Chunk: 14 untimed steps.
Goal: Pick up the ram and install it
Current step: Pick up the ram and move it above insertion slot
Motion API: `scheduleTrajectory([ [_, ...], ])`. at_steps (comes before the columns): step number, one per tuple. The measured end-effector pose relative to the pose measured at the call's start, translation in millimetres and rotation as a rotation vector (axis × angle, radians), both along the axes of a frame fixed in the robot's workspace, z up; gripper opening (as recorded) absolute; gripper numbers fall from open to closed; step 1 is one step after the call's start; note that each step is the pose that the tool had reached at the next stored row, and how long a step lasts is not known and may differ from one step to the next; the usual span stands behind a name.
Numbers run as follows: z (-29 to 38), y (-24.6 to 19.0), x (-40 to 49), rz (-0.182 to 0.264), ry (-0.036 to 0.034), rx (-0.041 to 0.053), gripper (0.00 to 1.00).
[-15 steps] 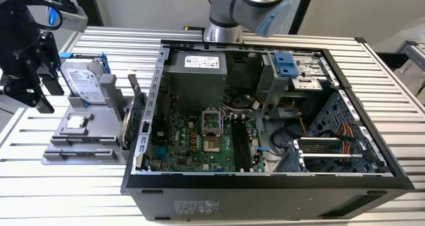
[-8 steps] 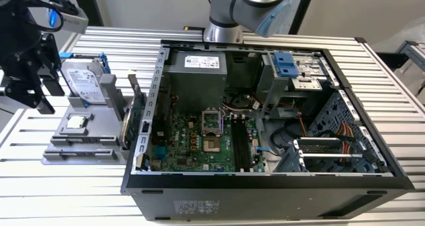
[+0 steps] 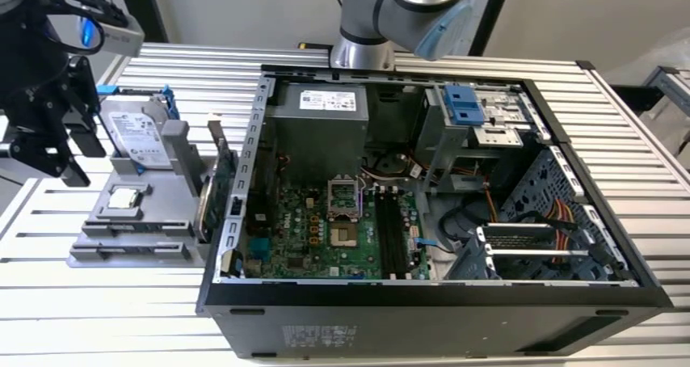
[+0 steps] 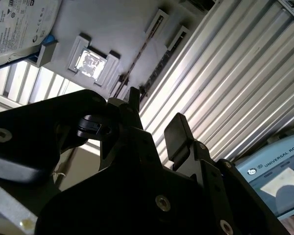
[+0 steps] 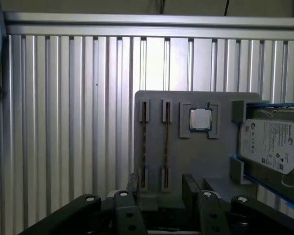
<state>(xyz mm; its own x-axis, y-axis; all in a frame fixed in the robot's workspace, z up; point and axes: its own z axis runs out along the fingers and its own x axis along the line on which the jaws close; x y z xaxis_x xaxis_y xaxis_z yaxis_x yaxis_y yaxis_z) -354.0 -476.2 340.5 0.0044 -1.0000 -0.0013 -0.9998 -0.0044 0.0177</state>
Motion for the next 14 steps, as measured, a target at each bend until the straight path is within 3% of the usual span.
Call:
scheduleTrajectory([
  [14,-2.9,0.1,0.0,0.000,-0.0001,-0.0016,1.00],
])
